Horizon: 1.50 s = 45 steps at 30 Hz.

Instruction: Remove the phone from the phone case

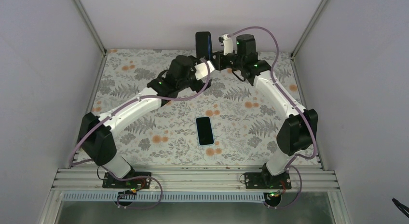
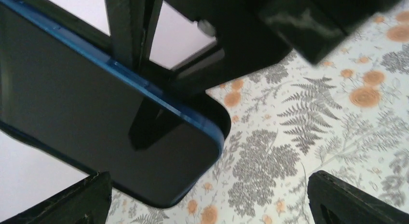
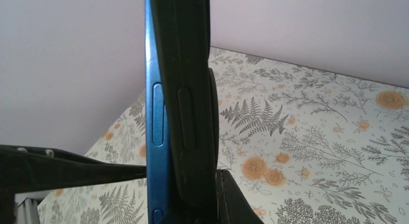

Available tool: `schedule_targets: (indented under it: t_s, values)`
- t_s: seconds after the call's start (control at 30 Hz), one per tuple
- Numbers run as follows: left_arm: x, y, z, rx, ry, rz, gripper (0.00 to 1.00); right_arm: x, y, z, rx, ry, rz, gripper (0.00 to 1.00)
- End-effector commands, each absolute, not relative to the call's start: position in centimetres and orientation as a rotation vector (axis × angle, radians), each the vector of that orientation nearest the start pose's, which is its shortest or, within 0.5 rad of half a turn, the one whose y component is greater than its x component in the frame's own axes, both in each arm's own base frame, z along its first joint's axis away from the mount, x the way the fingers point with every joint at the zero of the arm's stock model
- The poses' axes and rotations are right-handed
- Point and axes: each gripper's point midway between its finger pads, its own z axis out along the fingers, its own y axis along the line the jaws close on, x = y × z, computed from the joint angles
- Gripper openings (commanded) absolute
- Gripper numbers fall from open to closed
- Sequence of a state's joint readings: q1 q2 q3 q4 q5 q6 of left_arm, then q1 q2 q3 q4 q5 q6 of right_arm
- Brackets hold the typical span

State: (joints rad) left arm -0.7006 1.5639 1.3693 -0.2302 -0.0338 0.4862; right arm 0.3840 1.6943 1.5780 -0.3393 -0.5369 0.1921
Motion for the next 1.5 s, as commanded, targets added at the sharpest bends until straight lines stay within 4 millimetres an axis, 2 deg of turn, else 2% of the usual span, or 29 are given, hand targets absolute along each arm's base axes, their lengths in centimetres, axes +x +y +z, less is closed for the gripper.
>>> schedule_targets:
  t_s: [0.0,0.13,0.5,0.77,0.83,0.93,1.0,1.07,1.1,1.13,1.27,1.47]
  values:
    - [40.3,-32.3,33.8,0.903,1.572,-0.122,1.00,44.6,27.6,35.4,-0.428,1.889,0.900,0.03]
    - [40.8,-32.4,33.8,0.858,1.574,-0.136,1.00,44.3,28.0,36.0,-0.442,1.879,0.891,0.03]
    - [41.8,-31.9,33.8,0.820,1.594,-0.099,0.99,43.7,28.0,35.9,-0.460,1.869,0.893,0.03]
    - [43.5,-30.6,32.3,0.781,1.646,-0.043,0.88,43.6,28.1,35.6,-0.473,1.871,0.894,0.03]
    - [43.9,-29.9,32.3,0.751,1.651,-0.018,0.87,42.9,27.8,36.8,-0.480,1.844,0.894,0.03]
    - [44.6,-29.0,32.4,0.701,1.651,0.071,0.79,42.6,28.1,36.6,-0.496,1.855,0.915,0.03]
    - [45.0,-28.3,33.2,0.628,1.622,0.172,0.70,42.4,28.4,36.5,-0.486,1.874,0.955,0.03]
    - [44.9,-27.5,34.5,0.552,1.573,0.286,0.69,41.2,29.2,37.1,-0.493,1.896,1.078,0.03]
    - [44.8,-27.0,35.0,0.525,1.543,0.333,0.68,41.0,30.1,36.2,-0.505,1.935,1.142,0.03]
    - [44.8,-26.1,35.8,0.481,1.522,0.378,0.64,40.4,30.7,36.1,-0.520,1.951,1.178,0.03]
    - [44.3,-24.1,38.5,0.385,1.424,0.498,0.62,39.2,31.7,35.9,-0.566,1.988,1.170,0.03]
    - [43.3,-21.8,40.0,0.295,1.265,0.689,0.57,37.7,32.1,35.6,-0.577,1.996,1.243,0.03]
